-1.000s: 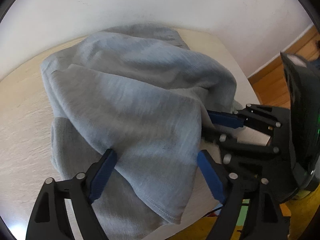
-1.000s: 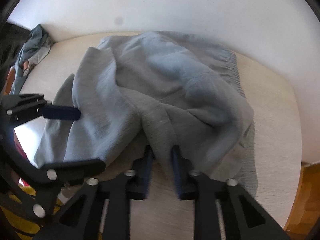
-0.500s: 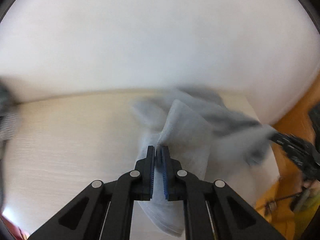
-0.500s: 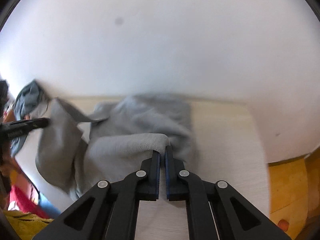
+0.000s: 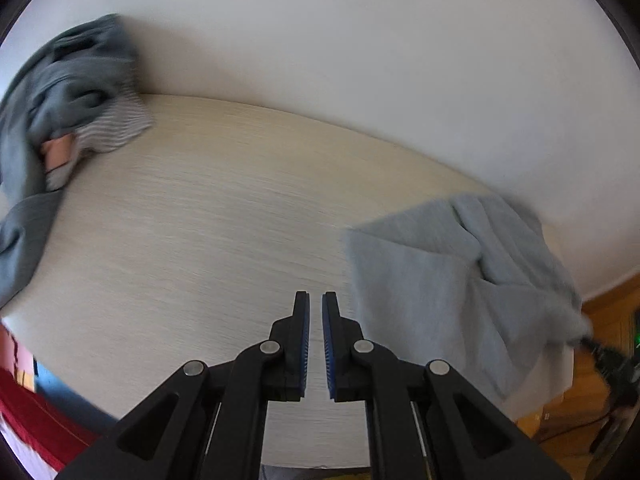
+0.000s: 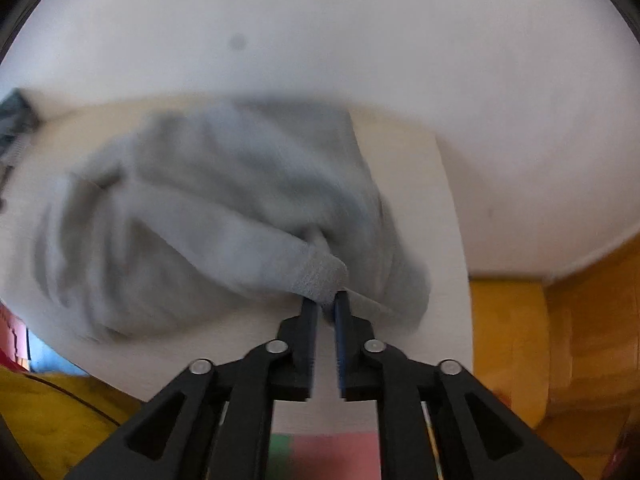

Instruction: Fold clothes

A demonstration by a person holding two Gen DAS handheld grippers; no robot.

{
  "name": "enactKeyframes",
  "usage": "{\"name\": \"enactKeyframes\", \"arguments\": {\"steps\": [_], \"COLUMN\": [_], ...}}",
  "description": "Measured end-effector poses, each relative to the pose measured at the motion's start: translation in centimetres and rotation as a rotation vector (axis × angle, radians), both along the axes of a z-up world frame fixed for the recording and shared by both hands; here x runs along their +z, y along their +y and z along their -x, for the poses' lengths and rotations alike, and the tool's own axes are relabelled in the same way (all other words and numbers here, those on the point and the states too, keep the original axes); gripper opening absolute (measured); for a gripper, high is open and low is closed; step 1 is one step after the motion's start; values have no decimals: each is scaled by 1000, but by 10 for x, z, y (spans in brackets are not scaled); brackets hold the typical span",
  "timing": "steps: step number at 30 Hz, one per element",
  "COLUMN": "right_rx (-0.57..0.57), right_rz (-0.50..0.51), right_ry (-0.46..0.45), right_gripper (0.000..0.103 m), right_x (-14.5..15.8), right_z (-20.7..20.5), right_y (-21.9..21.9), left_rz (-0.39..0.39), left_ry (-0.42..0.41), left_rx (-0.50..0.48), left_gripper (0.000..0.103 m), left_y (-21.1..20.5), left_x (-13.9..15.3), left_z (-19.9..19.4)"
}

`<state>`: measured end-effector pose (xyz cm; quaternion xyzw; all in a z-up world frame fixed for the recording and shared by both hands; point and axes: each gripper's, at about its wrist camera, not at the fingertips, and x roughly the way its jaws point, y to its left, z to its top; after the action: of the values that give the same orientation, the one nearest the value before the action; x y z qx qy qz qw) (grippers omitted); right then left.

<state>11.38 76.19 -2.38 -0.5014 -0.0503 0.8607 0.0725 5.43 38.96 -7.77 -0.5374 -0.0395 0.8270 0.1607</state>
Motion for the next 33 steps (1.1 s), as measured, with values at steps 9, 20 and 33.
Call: {"name": "enactKeyframes", "arguments": {"steps": [9,20,33], "right_rx": [251,227,5], "right_rz": [54,-4,621], "right_ry": [-69,-291,187], "right_gripper": [41,12,8], "right_x": [-23,-98,46], "right_z": [103,154,61], "right_y": [-105,-149,-64], "left_rz": [56,103,291], "left_ry": [-68,-64,-51], "left_rx": [-230,-323,-158], "left_gripper": [16,16,19], "left_y": [79,106,-3], "left_x": [-37,-69,-67], "left_z": [42,51,16]}}
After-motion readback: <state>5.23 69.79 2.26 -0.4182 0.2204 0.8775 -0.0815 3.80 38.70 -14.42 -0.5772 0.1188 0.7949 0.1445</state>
